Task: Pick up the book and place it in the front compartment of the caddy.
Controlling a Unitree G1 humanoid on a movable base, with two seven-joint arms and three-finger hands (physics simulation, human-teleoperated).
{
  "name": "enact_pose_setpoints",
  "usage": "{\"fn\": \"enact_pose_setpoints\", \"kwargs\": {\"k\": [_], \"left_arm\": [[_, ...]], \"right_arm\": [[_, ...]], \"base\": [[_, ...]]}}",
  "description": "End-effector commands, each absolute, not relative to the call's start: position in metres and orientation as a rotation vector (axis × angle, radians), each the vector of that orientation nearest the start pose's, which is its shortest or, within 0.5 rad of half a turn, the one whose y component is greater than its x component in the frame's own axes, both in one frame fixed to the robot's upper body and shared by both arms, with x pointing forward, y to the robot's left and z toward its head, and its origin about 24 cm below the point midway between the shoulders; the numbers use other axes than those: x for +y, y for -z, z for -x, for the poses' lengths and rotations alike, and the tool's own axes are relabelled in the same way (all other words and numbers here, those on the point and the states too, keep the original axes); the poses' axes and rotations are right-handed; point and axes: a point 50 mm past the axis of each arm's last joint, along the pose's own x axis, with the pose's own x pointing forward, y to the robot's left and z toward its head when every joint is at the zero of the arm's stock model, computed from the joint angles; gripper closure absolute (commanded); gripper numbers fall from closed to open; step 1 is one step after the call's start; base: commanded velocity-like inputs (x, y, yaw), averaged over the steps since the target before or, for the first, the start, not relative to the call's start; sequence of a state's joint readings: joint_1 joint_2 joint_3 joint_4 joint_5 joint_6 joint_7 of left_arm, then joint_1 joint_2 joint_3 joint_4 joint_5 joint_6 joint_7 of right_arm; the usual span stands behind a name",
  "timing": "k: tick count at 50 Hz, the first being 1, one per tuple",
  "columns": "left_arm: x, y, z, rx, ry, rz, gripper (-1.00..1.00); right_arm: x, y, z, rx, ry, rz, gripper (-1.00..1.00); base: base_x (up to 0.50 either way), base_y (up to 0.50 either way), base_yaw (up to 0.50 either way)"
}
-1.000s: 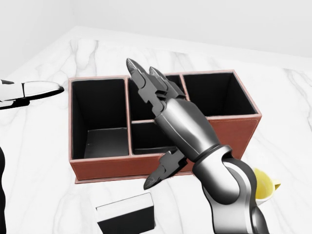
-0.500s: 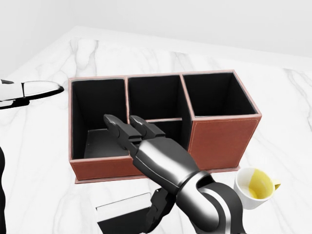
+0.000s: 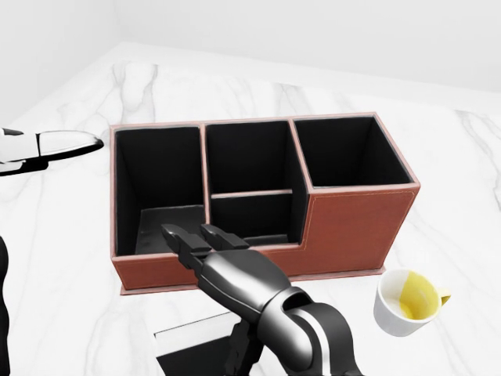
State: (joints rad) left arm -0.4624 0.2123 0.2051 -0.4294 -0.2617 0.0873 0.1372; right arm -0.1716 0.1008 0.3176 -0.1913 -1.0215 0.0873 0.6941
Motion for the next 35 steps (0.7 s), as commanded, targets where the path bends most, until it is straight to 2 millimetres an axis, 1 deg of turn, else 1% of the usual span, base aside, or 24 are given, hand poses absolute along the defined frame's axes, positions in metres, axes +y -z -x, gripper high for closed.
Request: {"fn": "enact_pose_setpoints", "kwargs": {"k": [1, 13, 18, 30, 35], "left_arm": [[0.189, -0.255, -0.265, -0.808, -0.092, 0.107, -1.0], [0.19, -0.254, -0.266, -0.803, -0.094, 0.105, -1.0], [0.19, -0.255, -0.265, -0.807, -0.094, 0.106, -1.0], [0.19, -0.256, -0.264, -0.811, -0.094, 0.108, -1.0], [0.19, -0.256, -0.264, -0.812, -0.094, 0.108, -1.0]], "right_arm": [[-0.025, -0.09, -0.257, -0.067, -0.775, 1.022, -1.0], [-0.013, -0.083, -0.255, -0.05, -0.809, 1.048, -1.0], [-0.012, -0.08, -0.254, -0.038, -0.817, 1.058, -1.0], [-0.011, -0.063, -0.251, 0.035, -0.855, 1.113, -1.0], [-0.011, -0.06, -0.252, 0.047, -0.858, 1.119, -1.0]], "base": [[0.0, 0.0, 0.0], [0.0, 0.0, 0.0], [0.0, 0.0, 0.0], [0.0, 0.0, 0.0], [0.0, 0.0, 0.0]]}}
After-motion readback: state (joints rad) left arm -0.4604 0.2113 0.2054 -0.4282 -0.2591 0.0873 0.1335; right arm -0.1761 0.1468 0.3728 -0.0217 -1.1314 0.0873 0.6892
